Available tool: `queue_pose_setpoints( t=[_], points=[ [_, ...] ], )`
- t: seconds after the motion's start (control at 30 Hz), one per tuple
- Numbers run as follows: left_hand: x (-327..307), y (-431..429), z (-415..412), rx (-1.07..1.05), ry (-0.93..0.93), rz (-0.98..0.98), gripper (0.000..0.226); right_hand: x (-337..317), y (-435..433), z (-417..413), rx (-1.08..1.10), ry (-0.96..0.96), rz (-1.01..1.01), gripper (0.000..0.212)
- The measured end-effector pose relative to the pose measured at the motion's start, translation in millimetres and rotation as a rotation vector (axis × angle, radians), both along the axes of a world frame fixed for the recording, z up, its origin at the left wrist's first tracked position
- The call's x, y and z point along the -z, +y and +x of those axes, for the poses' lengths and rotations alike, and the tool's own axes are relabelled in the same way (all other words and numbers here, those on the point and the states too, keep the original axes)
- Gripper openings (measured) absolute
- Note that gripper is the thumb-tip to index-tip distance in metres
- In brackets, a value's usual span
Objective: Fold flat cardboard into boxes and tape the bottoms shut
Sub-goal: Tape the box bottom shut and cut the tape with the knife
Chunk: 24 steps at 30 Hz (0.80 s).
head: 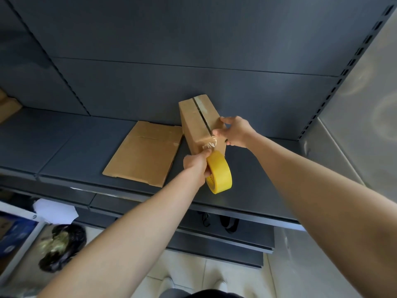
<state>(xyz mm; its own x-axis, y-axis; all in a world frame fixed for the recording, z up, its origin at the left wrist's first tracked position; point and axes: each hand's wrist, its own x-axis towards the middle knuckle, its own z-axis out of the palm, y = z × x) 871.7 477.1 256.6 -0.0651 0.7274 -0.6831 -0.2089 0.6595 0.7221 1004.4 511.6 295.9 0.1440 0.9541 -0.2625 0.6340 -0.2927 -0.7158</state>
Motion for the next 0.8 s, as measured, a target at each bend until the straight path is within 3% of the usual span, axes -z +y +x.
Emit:
queue_pose_setpoints(
  t=[0.1,0.13,0.2,0.27,0.37,0.47,0.63,0.8],
  points=[
    [-2,0,1,-0.035,-0.036,-0.013,0.05,11,-8,23,0.099,0.159,0.003,0.047],
    [-3,-1,2,-0.046,-0.046,-0.018,0.05,19,-12,38,0.171,0.116,0.014,0.037],
    [-2,-1,4,-0.073,-0.06,-0.024,0.049,40,-27,72,0.263,-0.158,-0.06,0.021],
    [0,-1,7,-0.094,-0.052,-0.023,0.046,61,-47,100,0.303,-0.436,-0.244,0.026],
    [5,-1,11,-0.118,-0.005,-0.013,0.036,86,-72,123,0.346,-0.595,-0.49,0.052],
    [7,-2,15,-0.121,0.041,-0.004,0.036,103,-82,133,0.318,-0.614,-0.582,0.053],
    [7,-1,15,-0.118,0.059,0.008,0.043,110,-81,132,0.278,-0.63,-0.522,0.048],
    [6,-1,13,-0.118,0.041,0.014,0.043,85,-60,109,0.314,-0.276,-0.212,0.042]
  ],
)
